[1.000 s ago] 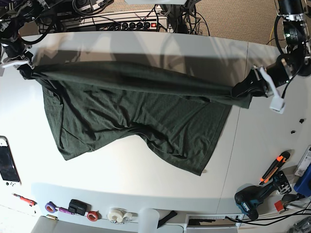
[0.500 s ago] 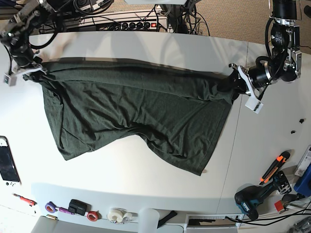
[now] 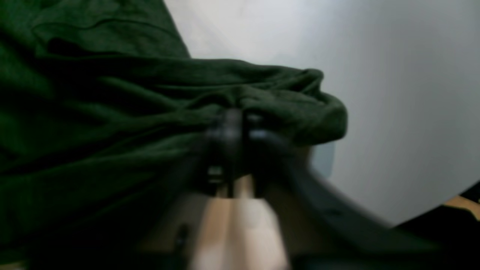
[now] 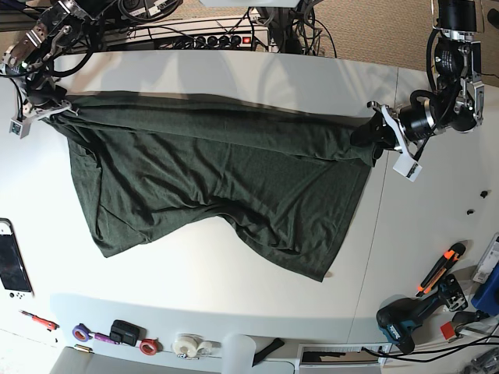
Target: Layout the t-shirt on the table in an organized manner, then fold the t-shirt properly
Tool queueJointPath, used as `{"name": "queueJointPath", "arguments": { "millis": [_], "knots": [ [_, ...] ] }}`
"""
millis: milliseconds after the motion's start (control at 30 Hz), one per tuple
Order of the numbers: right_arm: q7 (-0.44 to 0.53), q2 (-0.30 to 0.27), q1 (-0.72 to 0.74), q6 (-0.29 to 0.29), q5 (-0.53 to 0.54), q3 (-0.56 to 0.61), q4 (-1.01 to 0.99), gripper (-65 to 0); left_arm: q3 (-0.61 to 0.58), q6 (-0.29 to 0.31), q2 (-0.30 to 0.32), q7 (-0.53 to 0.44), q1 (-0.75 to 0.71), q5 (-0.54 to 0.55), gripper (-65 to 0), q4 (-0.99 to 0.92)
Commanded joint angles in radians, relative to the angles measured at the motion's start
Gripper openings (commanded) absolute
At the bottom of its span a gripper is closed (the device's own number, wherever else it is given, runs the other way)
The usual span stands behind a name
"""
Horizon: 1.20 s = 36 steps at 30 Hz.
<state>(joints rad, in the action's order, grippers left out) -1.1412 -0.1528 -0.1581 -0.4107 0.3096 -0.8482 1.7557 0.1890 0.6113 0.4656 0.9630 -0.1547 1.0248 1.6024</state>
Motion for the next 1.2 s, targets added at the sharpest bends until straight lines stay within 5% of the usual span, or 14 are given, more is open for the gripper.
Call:
{"name": "queueJointPath", "arguments": {
  "millis": [0, 100, 167, 633, 967, 1167],
  "knots": [
    [0.026, -0.023, 0.005, 0.003, 0.003, -0.005, 0.016, -42.4, 0.006, 0.006, 0.014, -0.021, 0.011, 0.022, -62.6, 0.014],
    [0.072, -0.031, 0.006, 0.003, 0.003, -0.005, 0.016, -32.8, 0.006, 0.017, 0.014, -0.021, 0.014, 0.022, -35.9, 0.014],
    [0.092, -0.049, 0.006, 0.003, 0.003, -0.005, 0.016, -32.8, 0.008, 0.016, 0.014, -0.021, 0.021, 0.022, -30.0, 0.014],
    [0.175, -0.161, 0.015, 0.169, 0.003, -0.005, 0.016, -32.8, 0.215, 0.043, 0.014, -0.011, 0.148, 0.135, -30.2, 0.016],
    [0.2, -0.161, 0.153, 0.172, 0.003, -0.004, 0.016, -32.9, 0.212, 0.034, 0.014, -0.026, 0.22, 0.121, -30.3, 0.016],
    [0.224, -0.161, 0.227, 0.172, 0.004, -0.003, 0.016, -32.9, 0.213, -0.018, 0.024, -0.109, 0.285, -0.037, -30.3, 0.015]
  ]
}}
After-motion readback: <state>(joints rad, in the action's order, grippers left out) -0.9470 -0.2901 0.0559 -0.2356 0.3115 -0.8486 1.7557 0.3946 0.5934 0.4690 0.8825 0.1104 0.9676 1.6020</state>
